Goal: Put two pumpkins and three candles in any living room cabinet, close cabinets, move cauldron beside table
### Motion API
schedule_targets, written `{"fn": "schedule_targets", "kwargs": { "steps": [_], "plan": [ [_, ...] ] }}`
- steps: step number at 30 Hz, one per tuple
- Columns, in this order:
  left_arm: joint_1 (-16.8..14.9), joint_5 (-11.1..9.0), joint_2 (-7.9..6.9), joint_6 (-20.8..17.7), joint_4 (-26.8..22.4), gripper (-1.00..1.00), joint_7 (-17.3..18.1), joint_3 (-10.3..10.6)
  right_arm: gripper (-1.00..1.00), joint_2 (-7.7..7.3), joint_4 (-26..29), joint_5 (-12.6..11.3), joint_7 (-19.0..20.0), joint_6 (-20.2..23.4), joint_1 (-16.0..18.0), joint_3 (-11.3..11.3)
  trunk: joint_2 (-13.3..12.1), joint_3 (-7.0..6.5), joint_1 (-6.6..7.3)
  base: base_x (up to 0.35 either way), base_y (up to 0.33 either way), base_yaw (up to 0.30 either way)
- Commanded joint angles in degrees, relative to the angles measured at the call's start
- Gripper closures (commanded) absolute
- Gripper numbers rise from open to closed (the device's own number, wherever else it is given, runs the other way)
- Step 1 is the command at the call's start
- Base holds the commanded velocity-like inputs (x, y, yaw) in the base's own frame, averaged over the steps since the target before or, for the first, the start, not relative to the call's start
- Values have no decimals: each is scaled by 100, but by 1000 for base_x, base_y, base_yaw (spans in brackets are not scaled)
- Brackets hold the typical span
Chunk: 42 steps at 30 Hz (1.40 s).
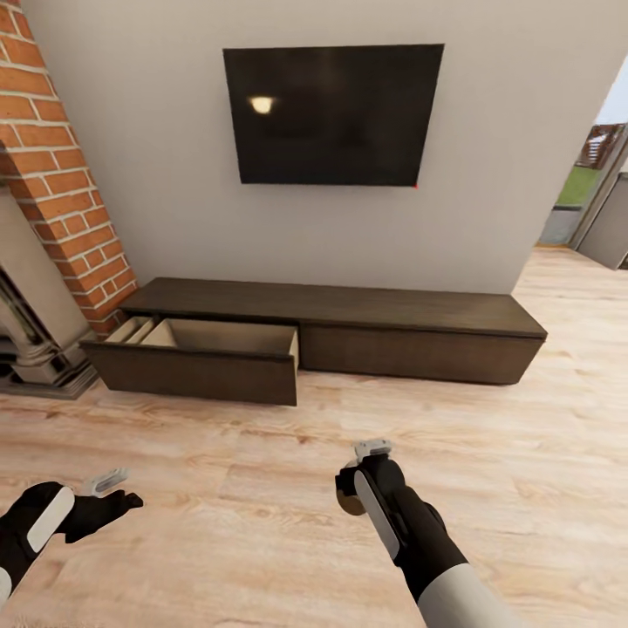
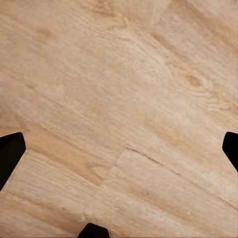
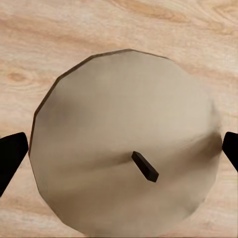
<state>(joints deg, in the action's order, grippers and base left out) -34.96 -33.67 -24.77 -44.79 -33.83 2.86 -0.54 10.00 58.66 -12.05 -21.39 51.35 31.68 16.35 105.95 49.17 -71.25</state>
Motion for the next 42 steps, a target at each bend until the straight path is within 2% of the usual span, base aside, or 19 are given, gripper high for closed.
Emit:
{"fn": "schedule_targets", "kwargs": {
  "steps": [1, 13, 18, 27, 42],
  "plan": [
    [-2, 22, -1, -21, -1, -100, 30, -7, 100, 0, 5, -51, -58, 15, 5, 9, 2, 8, -2, 209, 280, 280],
    [-2, 25, -1, -13, -1, -100, 34, -7, 100, 0, 5, -51, -58, 15, 5, 9, 2, 49, -2, 168, 234, 273],
    [-2, 27, -1, -12, -1, -100, 38, 1, 100, 0, 5, -51, -40, 23, 5, 9, 2, 58, -2, 285, 98, 76],
    [-2, 20, -1, -12, -1, -100, 39, -4, 100, 0, 5, -51, -17, 39, 5, 9, 2, 59, -2, 279, 185, -241],
    [-2, 18, -10, -20, -1, -100, 36, -7, 100, 0, 5, -51, -14, 42, 5, 17, 2, 98, -2, 6, 324, -264]
  ]
}}
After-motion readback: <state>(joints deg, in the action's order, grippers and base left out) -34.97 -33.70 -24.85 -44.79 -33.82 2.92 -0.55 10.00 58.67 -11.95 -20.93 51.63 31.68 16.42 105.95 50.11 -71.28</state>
